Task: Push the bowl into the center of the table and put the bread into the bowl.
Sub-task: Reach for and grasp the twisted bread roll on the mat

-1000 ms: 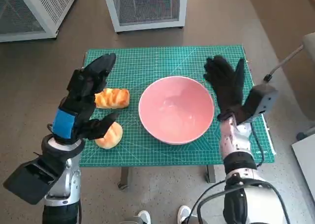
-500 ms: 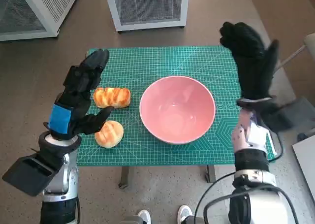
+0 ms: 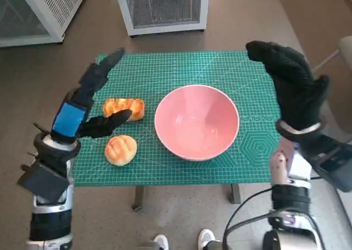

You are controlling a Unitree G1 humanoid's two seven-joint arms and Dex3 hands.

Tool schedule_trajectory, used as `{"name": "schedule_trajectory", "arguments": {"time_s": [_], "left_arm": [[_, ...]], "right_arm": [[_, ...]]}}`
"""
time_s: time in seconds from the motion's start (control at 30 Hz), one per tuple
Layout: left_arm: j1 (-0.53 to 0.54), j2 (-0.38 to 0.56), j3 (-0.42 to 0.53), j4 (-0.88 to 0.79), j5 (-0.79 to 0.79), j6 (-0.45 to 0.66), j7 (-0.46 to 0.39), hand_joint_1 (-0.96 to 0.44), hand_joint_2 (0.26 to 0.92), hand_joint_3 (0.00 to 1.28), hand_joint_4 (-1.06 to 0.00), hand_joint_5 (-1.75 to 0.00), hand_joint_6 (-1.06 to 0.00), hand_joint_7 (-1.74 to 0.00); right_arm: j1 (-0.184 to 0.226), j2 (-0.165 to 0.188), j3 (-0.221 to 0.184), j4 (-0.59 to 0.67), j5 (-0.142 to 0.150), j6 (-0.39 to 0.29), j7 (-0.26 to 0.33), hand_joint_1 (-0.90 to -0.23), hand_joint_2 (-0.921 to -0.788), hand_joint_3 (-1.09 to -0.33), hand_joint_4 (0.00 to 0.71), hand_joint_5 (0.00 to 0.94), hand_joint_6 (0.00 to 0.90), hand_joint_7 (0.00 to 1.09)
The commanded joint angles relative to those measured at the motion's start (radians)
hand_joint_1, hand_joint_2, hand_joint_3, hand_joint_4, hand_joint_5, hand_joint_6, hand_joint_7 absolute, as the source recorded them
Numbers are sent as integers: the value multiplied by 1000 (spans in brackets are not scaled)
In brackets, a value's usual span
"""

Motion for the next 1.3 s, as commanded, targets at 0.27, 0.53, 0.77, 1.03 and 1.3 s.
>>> {"name": "schedule_trajectory", "arguments": {"time_s": [0.27, 0.53, 0.77, 1.03, 1.3], "left_arm": [[-92, 129, -109, -76, 164, 348, -85, -308, 782, 3, -85, -1, -56, -241], [-177, 148, -234, -58, 336, 519, -121, -137, 762, 1, -21, -2, -89, -180], [-252, 144, -327, -27, 441, 705, -203, 11, 760, 1, -1, 1, -104, -145], [-332, 126, -399, 115, 477, 755, -227, 25, 762, 2, 1, 1, -123, -125], [-411, 92, -468, 308, 520, 753, -203, 12, 762, 2, 1, 1, -142, -113]], "right_arm": [[68, -8, 32, -95, 22, 63, 11, -471, -921, -508, 389, 5, 93, 632], [72, -10, 30, -105, 19, 72, 6, -459, -921, -504, 390, 4, 92, 627], [73, -8, 29, -108, 14, 73, 0, -461, -921, -504, 390, 4, 91, 625], [76, -8, 28, -108, 15, 77, -2, -461, -921, -505, 389, 3, 91, 623], [79, -9, 24, -104, 18, 80, -1, -461, -921, -506, 388, 2, 90, 623]]}}
